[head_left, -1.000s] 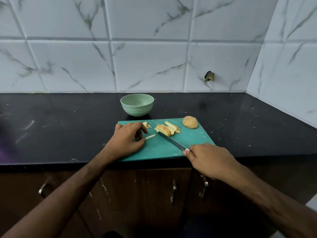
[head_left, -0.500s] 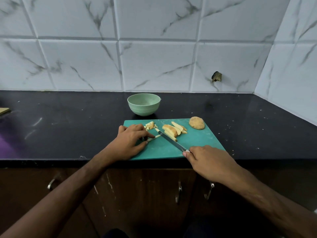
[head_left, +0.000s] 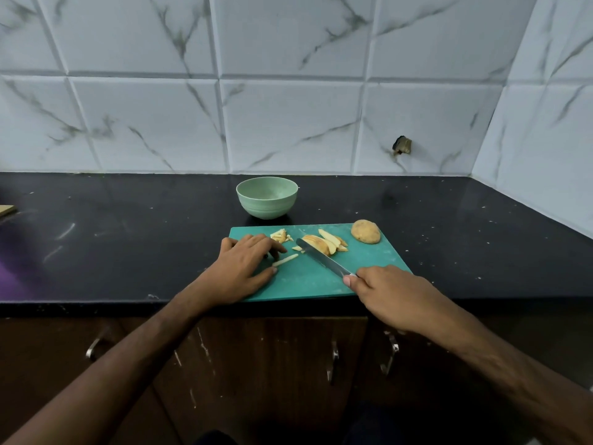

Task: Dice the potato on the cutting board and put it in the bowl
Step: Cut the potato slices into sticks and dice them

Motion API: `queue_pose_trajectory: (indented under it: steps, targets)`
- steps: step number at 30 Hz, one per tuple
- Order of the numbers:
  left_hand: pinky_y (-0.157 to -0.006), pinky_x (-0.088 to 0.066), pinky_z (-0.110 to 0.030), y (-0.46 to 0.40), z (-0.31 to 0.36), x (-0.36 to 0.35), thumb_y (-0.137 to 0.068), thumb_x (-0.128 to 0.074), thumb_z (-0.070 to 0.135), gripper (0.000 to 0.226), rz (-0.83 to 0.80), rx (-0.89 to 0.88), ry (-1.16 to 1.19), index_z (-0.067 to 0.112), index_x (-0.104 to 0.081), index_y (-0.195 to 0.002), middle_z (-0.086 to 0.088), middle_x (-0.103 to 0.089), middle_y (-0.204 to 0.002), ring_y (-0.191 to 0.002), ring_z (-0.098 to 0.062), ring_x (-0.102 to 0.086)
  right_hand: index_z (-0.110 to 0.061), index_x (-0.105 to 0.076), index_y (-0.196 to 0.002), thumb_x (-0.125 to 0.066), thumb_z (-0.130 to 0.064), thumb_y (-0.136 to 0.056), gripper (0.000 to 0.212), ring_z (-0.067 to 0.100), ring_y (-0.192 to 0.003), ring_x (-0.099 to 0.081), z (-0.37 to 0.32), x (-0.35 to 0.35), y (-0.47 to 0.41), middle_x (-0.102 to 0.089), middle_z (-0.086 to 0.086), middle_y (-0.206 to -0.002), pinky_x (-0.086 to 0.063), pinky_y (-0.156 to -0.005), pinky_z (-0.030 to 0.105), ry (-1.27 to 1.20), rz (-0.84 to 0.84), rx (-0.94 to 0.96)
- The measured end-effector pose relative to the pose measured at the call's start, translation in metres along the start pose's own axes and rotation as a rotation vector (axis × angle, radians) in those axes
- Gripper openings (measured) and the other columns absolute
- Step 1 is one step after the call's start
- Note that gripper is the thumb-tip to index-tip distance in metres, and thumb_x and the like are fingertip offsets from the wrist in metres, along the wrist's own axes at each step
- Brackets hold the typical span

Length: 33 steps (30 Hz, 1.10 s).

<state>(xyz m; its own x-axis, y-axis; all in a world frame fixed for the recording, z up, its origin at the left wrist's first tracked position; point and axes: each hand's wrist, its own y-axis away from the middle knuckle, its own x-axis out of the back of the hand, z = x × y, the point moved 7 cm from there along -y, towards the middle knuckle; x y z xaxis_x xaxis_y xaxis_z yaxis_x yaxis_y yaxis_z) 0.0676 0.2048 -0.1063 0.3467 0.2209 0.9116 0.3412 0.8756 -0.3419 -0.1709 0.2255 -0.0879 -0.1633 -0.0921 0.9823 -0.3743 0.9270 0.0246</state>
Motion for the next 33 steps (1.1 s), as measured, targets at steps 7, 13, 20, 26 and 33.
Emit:
queue_pose_trajectory:
  steps: [7,13,20,26,33]
  targets:
    - [-0.099,-0.026,-0.037,0.0,0.0,0.001,-0.09,-0.035,0.05,0.036,0.009,0.008,-0.009,0.04,-0.059,-0.116,0.02,-0.053,-0.115,-0.114,0.001,-0.045,-0.025,-0.052,-0.082,-0.028,-0.055,-0.107,0.046,0.011,-0.066,-0.054,-0.009,-0.004,0.002,-0.056,-0.005,-0.074,-0.042,-0.061,0.031,0.015,0.023,0.037]
    - [-0.097,-0.028,-0.037,0.001,0.0,0.004,-0.093,-0.044,0.037,0.029,0.037,-0.005,-0.002,0.038,-0.062,-0.116,0.02,-0.053,-0.112,-0.109,0.001,-0.045,-0.029,-0.053,-0.088,-0.026,-0.055,-0.107,0.043,0.011,-0.071,-0.059,-0.006,0.002,0.003,-0.058,-0.006,-0.078,-0.048,-0.063,0.031,0.047,0.057,0.016]
    - [-0.091,-0.026,-0.035,0.002,0.0,0.005,-0.098,-0.057,0.023,0.025,0.074,-0.014,0.0,0.04,-0.065,-0.114,0.022,-0.053,-0.106,-0.107,0.002,-0.045,-0.028,-0.053,-0.091,-0.027,-0.053,-0.108,0.04,0.009,-0.067,-0.054,-0.016,-0.011,0.003,-0.057,-0.006,-0.077,-0.036,-0.057,0.027,0.087,0.029,0.053]
    - [-0.093,-0.027,-0.036,0.001,-0.001,0.005,-0.098,-0.058,0.024,0.024,0.068,-0.006,0.003,0.042,-0.064,-0.114,0.023,-0.054,-0.107,-0.108,0.002,-0.044,-0.028,-0.049,-0.094,-0.025,-0.051,-0.109,0.036,0.007,-0.068,-0.051,-0.027,-0.014,0.004,-0.053,-0.007,-0.078,-0.034,-0.057,0.029,0.159,0.065,0.078]
    - [-0.094,-0.031,-0.037,0.004,-0.003,0.009,-0.097,-0.06,0.034,0.019,0.132,0.003,-0.011,0.038,-0.066,-0.114,0.021,-0.056,-0.102,-0.101,0.002,-0.048,-0.031,-0.043,-0.08,-0.025,-0.054,-0.108,0.04,0.009,-0.068,-0.054,-0.024,0.004,0.003,-0.055,-0.007,-0.076,-0.04,-0.06,0.031,0.101,0.079,0.057]
